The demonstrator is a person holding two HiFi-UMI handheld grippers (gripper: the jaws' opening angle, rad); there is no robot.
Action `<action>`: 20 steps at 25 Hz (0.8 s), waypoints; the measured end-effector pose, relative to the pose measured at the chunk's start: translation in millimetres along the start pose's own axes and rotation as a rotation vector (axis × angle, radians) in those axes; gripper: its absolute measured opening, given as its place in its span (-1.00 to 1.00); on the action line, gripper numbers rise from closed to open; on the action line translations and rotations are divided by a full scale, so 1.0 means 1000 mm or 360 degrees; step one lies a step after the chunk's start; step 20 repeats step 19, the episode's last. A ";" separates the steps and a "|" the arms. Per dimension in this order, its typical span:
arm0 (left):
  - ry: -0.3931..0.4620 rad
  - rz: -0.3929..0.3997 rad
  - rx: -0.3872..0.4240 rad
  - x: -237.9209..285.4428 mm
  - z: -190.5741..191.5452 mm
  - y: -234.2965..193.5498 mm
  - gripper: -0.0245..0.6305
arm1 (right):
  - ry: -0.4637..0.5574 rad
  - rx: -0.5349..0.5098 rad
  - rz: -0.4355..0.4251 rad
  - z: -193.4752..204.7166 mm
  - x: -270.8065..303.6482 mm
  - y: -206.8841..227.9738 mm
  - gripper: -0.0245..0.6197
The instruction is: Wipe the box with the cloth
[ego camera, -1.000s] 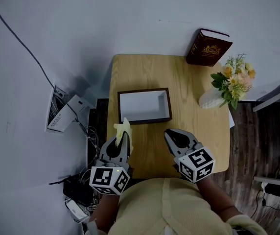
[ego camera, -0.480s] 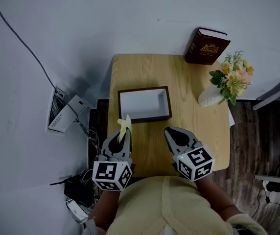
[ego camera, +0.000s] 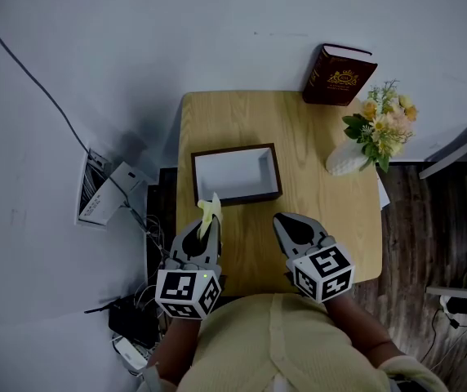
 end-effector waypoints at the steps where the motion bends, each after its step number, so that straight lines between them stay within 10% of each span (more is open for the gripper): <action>1: -0.0001 0.0000 0.0001 0.001 0.000 0.000 -0.84 | 0.0001 0.0003 0.0001 0.000 0.000 0.001 -0.83; 20: -0.0011 -0.0006 0.0020 0.009 -0.001 -0.001 -0.84 | -0.0001 0.0040 0.0007 -0.003 0.005 0.006 -0.83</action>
Point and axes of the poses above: the fingertips, and each gripper's own axes: x forward along the fingers, y to its right, z out of its underside, the point moved 6 cm from there along -x, backward along the fingers, and after that the axes turned 11 degrees about x, right-handed, at the moved point
